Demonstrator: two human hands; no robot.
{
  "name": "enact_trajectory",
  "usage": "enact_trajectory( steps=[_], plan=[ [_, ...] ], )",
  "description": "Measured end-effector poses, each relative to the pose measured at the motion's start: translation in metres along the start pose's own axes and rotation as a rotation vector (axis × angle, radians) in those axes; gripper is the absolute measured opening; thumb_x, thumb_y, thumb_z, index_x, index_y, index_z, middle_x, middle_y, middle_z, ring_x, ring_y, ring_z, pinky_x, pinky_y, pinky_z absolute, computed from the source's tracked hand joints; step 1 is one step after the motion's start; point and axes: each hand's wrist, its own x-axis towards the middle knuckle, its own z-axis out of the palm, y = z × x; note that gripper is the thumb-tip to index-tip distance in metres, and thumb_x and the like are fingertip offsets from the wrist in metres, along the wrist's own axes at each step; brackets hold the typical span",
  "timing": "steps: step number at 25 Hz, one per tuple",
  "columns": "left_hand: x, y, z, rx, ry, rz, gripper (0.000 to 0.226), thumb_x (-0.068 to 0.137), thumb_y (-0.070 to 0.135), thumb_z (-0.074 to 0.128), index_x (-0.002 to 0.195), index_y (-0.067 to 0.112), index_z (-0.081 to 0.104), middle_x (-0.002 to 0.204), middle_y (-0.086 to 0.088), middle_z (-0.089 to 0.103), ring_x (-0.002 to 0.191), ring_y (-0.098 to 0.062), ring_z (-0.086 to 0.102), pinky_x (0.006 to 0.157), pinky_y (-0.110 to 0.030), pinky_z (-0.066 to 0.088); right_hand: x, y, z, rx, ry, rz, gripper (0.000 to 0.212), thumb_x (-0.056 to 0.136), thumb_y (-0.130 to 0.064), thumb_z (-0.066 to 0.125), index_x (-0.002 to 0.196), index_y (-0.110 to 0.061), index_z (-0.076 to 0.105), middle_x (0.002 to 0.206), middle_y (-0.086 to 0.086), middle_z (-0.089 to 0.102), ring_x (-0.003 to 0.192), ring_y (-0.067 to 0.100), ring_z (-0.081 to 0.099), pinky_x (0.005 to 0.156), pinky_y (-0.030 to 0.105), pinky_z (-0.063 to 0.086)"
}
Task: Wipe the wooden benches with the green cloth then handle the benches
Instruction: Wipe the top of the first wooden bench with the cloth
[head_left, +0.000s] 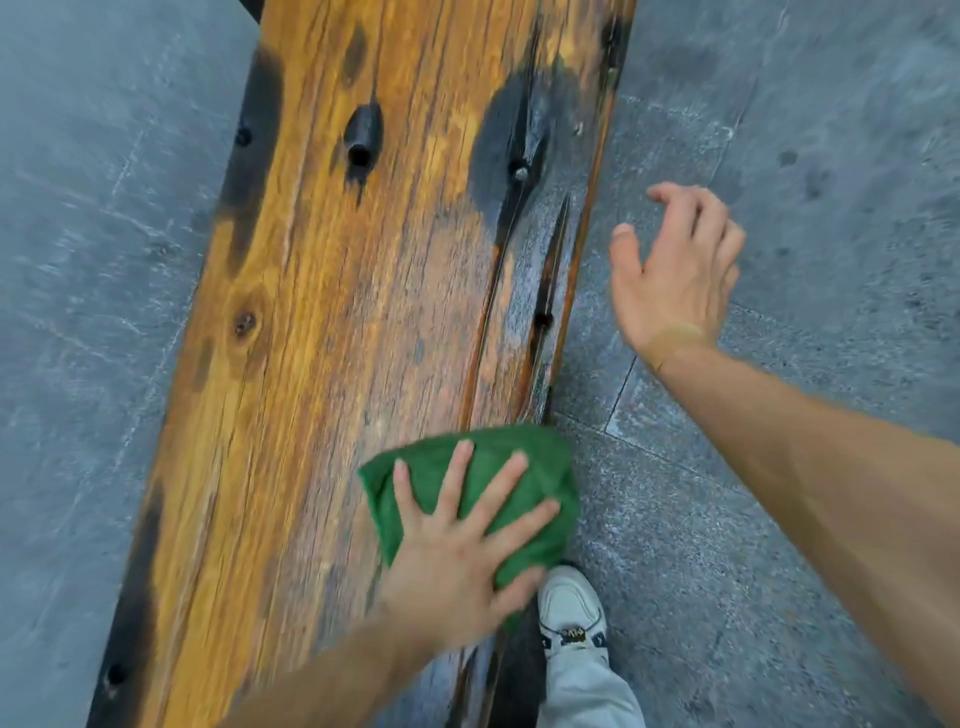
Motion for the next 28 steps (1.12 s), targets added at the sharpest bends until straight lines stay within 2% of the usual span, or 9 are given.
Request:
enact_trajectory(
  steps=[3,6,8,12,15,17,22,25,28],
  plan=[
    [0.143,-0.027,-0.033,-0.008,0.171,-0.175,0.059,0.094,0.071,0.030,0.150,0.054,0.034,0.171,0.006,0.010,0.155,-0.043,0.006,0.106,-0.084,0.007,0.022,-0.004,-0.002,0.002,0.009,-0.033,0.045,0.095,-0.042,0.045,0.137,-0.026,0.047,0.148,0.001,0.041,0.135,0.029,0.034,0.108,0.047,0.031],
    [0.259,-0.069,-0.073,0.016,0.169,-0.205,0.059,0.095,0.071,0.020,0.153,0.059,0.016,0.171,0.011,-0.003,0.157,-0.037,-0.004,0.109,-0.082,0.000,0.040,-0.010,0.004,-0.024,0.015,-0.099,0.048,0.094,-0.042,0.043,0.140,-0.026,0.045,0.152,-0.001,0.039,0.141,0.026,0.031,0.113,0.049,0.027],
    [0.298,-0.101,-0.092,0.030,0.169,-0.220,0.059,0.096,0.072,0.013,0.153,0.061,0.006,0.171,0.013,-0.006,0.157,-0.033,-0.006,0.111,-0.080,-0.001,0.052,-0.018,0.011,-0.066,-0.039,-0.177,0.051,0.096,-0.043,0.043,0.144,-0.027,0.041,0.158,0.000,0.033,0.147,0.025,0.025,0.118,0.049,0.022],
    [0.309,-0.194,-0.109,-0.097,0.195,-0.457,0.059,0.098,0.072,0.017,0.154,0.060,-0.001,0.170,0.015,-0.009,0.157,-0.025,-0.009,0.116,-0.074,-0.003,0.081,-0.054,0.038,-0.138,-0.136,-0.381,0.059,0.097,-0.045,0.047,0.152,-0.029,0.032,0.164,0.001,0.024,0.152,0.026,0.015,0.123,0.052,0.011],
    [0.282,-0.254,-0.107,-0.140,0.204,-0.599,0.058,0.098,0.072,0.016,0.153,0.061,0.001,0.170,0.014,-0.008,0.157,-0.024,-0.008,0.118,-0.072,-0.002,0.126,-0.086,0.057,-0.160,-0.195,-0.392,0.062,0.098,-0.049,0.043,0.155,-0.031,0.026,0.166,0.002,0.017,0.154,0.026,0.007,0.124,0.053,0.006],
    [0.269,-0.278,-0.103,-0.185,0.219,-0.700,0.058,0.099,0.072,0.018,0.154,0.061,0.003,0.171,0.013,-0.006,0.158,-0.024,-0.008,0.119,-0.071,-0.002,0.145,-0.090,0.069,-0.273,-0.207,-0.396,0.062,0.100,-0.054,0.036,0.156,-0.031,0.024,0.167,0.004,0.013,0.155,0.028,0.003,0.124,0.054,0.003],
    [0.303,-0.318,-0.120,-0.298,0.222,-0.904,0.057,0.098,0.073,0.019,0.153,0.063,0.003,0.170,0.015,-0.009,0.157,-0.024,-0.011,0.117,-0.072,-0.004,0.149,-0.086,0.074,-0.413,-0.157,-0.440,0.065,0.096,-0.057,0.031,0.153,-0.026,0.033,0.165,0.010,0.023,0.153,0.034,0.014,0.123,0.058,0.010],
    [0.328,-0.340,-0.130,-0.250,0.181,-0.785,0.060,0.095,0.078,0.011,0.151,0.064,-0.004,0.169,0.019,-0.013,0.157,-0.026,-0.014,0.117,-0.073,-0.006,0.150,-0.090,0.075,-0.449,-0.172,-0.441,0.066,0.095,-0.057,0.030,0.152,-0.025,0.035,0.164,0.011,0.025,0.152,0.036,0.016,0.121,0.061,0.014],
    [0.355,-0.333,-0.140,-0.182,0.194,-0.662,0.063,0.093,0.078,0.007,0.153,0.061,-0.004,0.169,0.019,-0.013,0.157,-0.026,-0.014,0.117,-0.073,-0.006,0.152,-0.092,0.075,-0.457,-0.170,-0.444,0.066,0.093,-0.056,0.033,0.150,-0.024,0.039,0.162,0.012,0.029,0.152,0.037,0.020,0.120,0.063,0.018]
  ],
)
